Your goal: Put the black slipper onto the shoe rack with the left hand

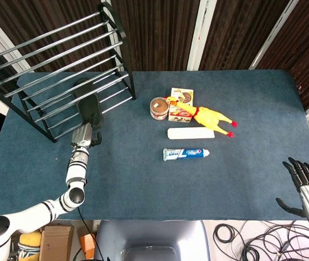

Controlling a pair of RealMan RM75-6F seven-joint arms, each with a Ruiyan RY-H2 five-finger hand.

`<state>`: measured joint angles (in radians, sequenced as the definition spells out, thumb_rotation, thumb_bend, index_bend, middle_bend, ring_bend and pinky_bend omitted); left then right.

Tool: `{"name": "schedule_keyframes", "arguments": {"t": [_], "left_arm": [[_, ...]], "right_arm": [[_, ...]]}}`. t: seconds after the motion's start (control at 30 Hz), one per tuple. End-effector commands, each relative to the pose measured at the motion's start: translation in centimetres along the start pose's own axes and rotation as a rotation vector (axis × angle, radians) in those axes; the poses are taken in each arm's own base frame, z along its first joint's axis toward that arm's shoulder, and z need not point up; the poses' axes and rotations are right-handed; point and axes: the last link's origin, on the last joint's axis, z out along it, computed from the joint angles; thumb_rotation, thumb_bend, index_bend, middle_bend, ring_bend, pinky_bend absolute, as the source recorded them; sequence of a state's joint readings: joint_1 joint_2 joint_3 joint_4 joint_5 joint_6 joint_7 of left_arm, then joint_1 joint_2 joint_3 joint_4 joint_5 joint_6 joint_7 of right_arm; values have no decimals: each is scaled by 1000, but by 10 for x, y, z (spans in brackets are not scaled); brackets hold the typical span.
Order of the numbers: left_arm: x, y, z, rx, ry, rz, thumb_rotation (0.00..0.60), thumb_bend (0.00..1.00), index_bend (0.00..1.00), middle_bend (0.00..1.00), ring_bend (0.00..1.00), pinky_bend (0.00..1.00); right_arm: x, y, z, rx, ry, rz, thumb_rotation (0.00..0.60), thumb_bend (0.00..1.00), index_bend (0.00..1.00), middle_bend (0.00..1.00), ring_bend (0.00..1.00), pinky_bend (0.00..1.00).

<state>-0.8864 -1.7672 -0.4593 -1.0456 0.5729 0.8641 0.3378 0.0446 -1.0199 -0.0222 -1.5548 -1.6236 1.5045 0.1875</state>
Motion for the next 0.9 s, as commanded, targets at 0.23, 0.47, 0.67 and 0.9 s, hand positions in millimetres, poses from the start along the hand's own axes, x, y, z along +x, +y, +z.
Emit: {"name": "schedule_keyframes", "arguments": {"t": [0.23, 0.47, 0.67, 0.9], "left_arm": [[-9, 20, 7, -51, 9, -33, 600, 585, 0, 144, 131, 283], [-3, 26, 3, -120, 84, -25, 583, 563, 0, 144, 128, 283], [-7, 27, -21, -187, 22, -76, 597, 560, 0, 151, 138, 296], [-22, 29, -32, -195, -109, -120, 600, 559, 0, 134, 112, 305]], "right_arm": [[2, 2, -1, -4, 5, 3, 600, 148, 0, 0, 0, 0], [3, 2, 0, -6, 7, 7, 600, 148, 0, 0, 0, 0], [2, 1, -1, -1, 6, 4, 600, 148, 0, 0, 0, 0], [1, -1, -3, 8, 2, 2, 600, 147, 0, 0, 0, 0]]}}
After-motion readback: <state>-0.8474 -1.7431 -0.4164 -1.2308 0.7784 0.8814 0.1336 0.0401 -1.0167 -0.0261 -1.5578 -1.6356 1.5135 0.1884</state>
